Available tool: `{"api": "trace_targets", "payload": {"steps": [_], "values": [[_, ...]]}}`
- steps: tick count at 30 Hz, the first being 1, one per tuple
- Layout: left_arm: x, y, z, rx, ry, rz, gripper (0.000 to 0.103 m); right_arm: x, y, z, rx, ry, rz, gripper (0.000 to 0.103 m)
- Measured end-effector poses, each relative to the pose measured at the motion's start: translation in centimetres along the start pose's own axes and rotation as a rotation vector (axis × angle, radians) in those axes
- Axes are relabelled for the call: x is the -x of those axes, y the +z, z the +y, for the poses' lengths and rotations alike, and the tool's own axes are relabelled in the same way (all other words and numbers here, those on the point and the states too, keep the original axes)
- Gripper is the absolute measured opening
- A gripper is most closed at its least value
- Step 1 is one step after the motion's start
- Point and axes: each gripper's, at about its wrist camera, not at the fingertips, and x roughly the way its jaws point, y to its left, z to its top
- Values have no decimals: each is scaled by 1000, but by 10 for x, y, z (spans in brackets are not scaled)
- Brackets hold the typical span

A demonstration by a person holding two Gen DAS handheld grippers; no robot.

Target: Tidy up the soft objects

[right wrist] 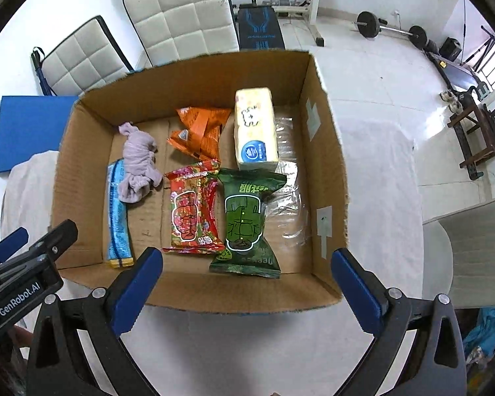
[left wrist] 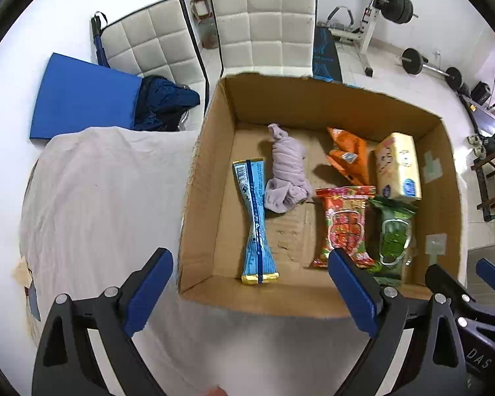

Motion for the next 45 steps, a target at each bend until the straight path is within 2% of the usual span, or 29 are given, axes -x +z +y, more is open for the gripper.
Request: {"api": "trace_targets", "payload": {"steps": [6,9,18,27,35,38,40,45], "values": [[55,-27,0,-6,-11,-56,96,51,-22,-8,-13,16,-73,103],[86,-45,1,-12,-17,-100,96,84,-40,-13,-18,30,-116,103],[167,-91,5,-27,-62,-145,96,186,-103,-18,-6,80,-233,103],[236,-128,13,-3,-83,-203,96,266,-162,-17,32,103,-288,103],[265,-148,13,0,-72,-239,96,314,-197,-19,55,102,-325,103],[266,-150,13,1,-77,-246,97,324,-200,-21,56,95,-331,103],[265,-149,12,2,-76,-256,103,328,-200,-23,54,84,-344,103],[265,-148,16,12,-76,-265,103,327,-191,-26,36,59,-369,103]]}}
